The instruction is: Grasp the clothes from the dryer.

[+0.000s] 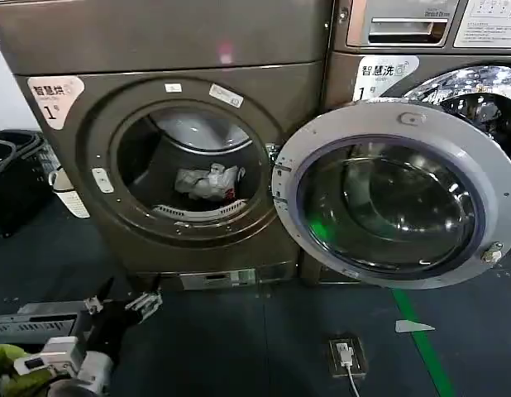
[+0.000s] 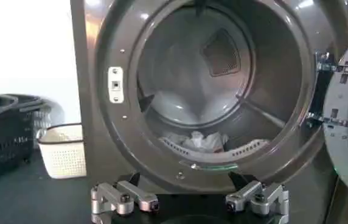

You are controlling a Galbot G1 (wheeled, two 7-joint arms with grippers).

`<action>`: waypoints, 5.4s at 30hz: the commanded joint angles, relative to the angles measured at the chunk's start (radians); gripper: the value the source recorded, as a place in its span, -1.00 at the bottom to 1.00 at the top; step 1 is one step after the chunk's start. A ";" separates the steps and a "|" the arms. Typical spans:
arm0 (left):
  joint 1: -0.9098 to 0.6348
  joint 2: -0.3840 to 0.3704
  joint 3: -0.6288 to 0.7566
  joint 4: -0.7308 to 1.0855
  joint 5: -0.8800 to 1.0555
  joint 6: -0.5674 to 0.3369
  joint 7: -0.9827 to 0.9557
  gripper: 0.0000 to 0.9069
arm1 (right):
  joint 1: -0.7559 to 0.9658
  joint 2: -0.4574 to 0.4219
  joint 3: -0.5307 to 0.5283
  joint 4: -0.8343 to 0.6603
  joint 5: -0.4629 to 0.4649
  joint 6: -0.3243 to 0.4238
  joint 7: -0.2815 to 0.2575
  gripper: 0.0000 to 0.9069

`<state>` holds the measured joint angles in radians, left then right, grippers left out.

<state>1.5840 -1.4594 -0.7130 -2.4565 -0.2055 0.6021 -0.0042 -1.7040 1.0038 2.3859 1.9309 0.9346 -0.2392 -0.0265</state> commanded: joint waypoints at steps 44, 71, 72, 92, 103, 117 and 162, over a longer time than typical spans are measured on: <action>0.002 0.016 0.019 0.004 0.005 -0.004 0.015 1.00 | -0.002 0.011 0.008 0.002 0.004 0.006 -0.006 1.00; -0.006 0.011 0.020 0.003 -0.013 0.001 0.018 1.00 | 0.002 0.014 0.006 0.004 0.002 0.005 -0.007 1.00; -0.006 0.010 0.020 0.003 -0.012 0.001 0.019 1.00 | 0.003 0.013 0.006 0.004 0.002 0.005 -0.007 1.00; -0.239 0.101 0.067 0.211 -0.036 -0.091 0.014 1.00 | -0.021 0.024 0.049 0.026 -0.043 -0.044 0.009 1.00; -0.647 0.114 0.189 0.598 -0.084 -0.085 -0.049 1.00 | -0.070 0.031 0.127 0.017 -0.053 -0.051 0.003 1.00; -1.019 0.100 0.284 1.077 0.030 -0.140 0.102 1.00 | -0.093 0.038 0.164 0.016 -0.020 -0.052 -0.004 1.00; -1.710 0.092 0.892 2.133 0.867 -0.456 0.992 1.00 | -0.056 0.030 0.127 -0.010 -0.026 -0.049 -0.018 1.00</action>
<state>-0.0636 -1.3552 0.1086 -0.4441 0.4426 0.1926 0.9072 -1.7600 1.0331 2.5150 1.9193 0.9087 -0.2884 -0.0445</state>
